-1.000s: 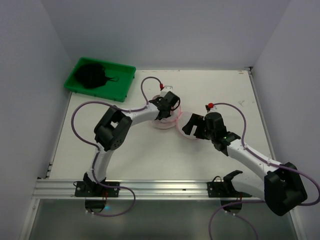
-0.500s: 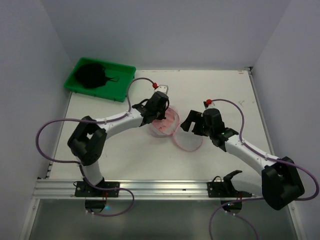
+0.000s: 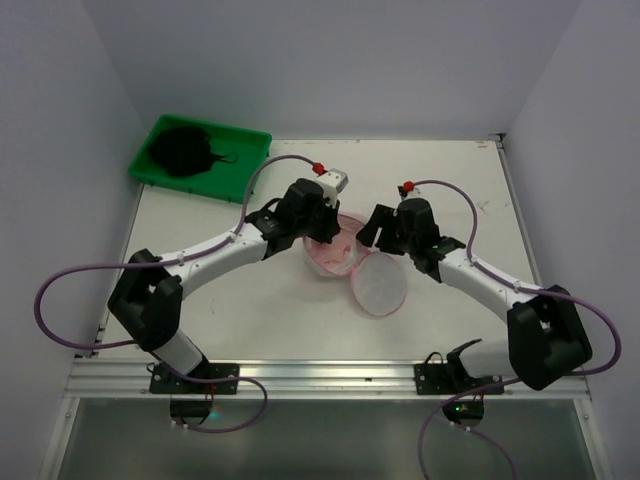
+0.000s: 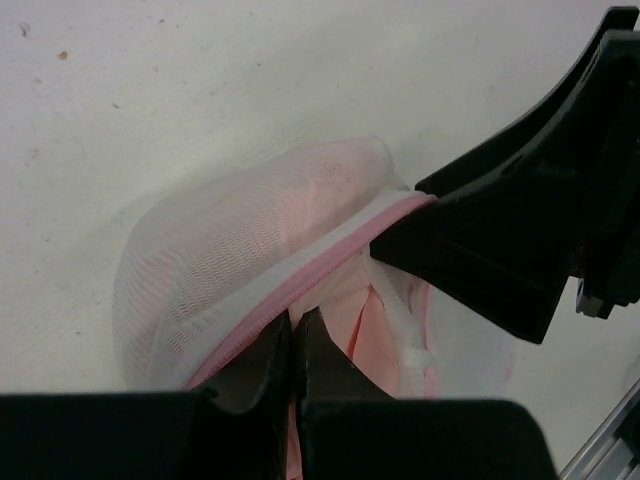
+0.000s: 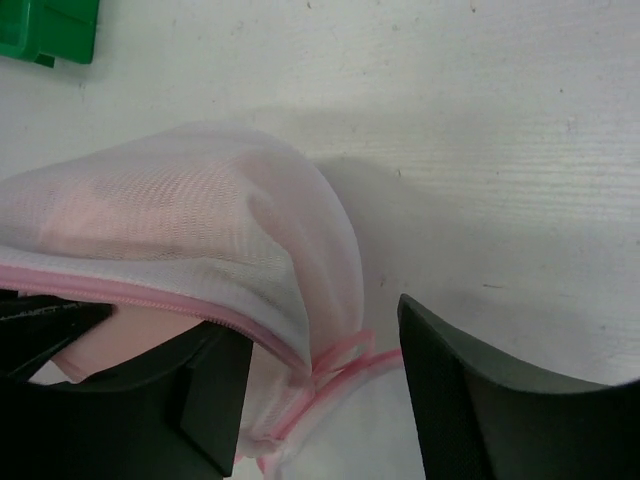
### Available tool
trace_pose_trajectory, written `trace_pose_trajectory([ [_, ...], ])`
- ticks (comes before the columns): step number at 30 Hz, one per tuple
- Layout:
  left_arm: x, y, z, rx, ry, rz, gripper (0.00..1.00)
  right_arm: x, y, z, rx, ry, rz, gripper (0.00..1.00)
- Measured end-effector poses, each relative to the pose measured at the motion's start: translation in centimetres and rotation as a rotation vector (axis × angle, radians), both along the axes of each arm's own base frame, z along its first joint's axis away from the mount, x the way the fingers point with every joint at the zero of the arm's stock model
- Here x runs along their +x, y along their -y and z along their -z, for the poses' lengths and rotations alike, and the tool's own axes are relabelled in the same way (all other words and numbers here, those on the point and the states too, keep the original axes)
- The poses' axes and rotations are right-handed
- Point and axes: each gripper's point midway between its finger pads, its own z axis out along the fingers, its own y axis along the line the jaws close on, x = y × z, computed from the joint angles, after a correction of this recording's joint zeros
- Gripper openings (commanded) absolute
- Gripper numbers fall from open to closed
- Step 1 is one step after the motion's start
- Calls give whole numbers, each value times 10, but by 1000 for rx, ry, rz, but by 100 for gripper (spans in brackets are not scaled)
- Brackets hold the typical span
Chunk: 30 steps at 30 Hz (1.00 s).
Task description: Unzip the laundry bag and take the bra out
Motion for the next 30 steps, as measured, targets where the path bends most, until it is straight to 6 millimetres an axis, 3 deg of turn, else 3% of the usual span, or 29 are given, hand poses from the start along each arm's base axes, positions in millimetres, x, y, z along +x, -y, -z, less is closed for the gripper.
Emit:
trace_pose_trajectory([
  [2,-3,1,1,5,3,29,0,1,3,1,-13,3,-1,42],
  [3,-4,2,1,7,8,46,0,2,5,0,-19,11,-2,24],
  [6,-12,1,6,17,9,97,0,5,14,-1,-43,26,0,4],
  [7,-15,0,8,21,9,116,0,5,19,-3,-51,28,5,2],
  [12,-29,5,11,14,24,234,0,12,43,-15,-73,66,39,0],
  [17,-45,13,-6,-55,71,341,0,11,40,-12,-84,38,-12,0],
  [22,-48,25,-50,-197,173,377,0,10,25,2,-51,-16,-82,0],
  [25,-40,36,-83,-307,244,345,0,2,16,10,-29,-45,-123,0],
  [30,-16,36,-112,-444,309,182,0,-10,5,16,-8,-64,-171,0],
])
